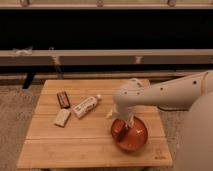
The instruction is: Drag the ceramic bowl in a circle
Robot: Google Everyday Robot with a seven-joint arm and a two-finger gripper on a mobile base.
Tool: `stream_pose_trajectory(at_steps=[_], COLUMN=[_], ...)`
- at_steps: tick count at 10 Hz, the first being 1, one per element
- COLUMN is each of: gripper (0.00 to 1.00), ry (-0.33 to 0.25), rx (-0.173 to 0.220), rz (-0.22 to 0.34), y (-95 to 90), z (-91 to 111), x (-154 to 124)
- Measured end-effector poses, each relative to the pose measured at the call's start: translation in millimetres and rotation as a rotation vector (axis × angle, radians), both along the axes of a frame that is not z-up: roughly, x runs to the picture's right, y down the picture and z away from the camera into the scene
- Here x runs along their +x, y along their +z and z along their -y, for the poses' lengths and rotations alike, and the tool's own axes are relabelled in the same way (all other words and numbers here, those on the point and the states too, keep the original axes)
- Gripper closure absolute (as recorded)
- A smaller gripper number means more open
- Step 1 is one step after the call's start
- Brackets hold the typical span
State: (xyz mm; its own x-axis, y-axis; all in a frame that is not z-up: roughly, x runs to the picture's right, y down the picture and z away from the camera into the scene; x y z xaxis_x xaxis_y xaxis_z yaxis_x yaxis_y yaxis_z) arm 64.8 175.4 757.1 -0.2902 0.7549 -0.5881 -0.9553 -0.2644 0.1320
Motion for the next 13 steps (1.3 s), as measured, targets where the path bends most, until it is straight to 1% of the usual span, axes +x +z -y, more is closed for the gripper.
stream_pose_trajectory(at_steps=[1, 3, 5, 6, 7, 9, 11, 12, 13], gripper=[0.2, 0.2, 0.2, 0.2, 0.22, 0.39, 0.59, 0.69, 0.8], ry=[-0.02, -0.056, -0.079, -0.082, -0.085, -0.098, -0.101, -0.097, -0.091], rx=[-0.003, -0.003, -0.009, -0.014, -0.02, -0.028, -0.036, -0.035, -0.031], rz=[0.011, 0.026, 0.036, 0.038, 0.032, 0.029, 0.011, 0.005, 0.002], y=[7.4, 21.9, 38.2, 43.9, 51.2, 58.6, 60.1, 56.9, 48.1], z=[-3, -7, -10, -13, -17, -23, -31, -33, -37], x=[-13, -28, -42, -45, -42, -41, -31, -27, -21])
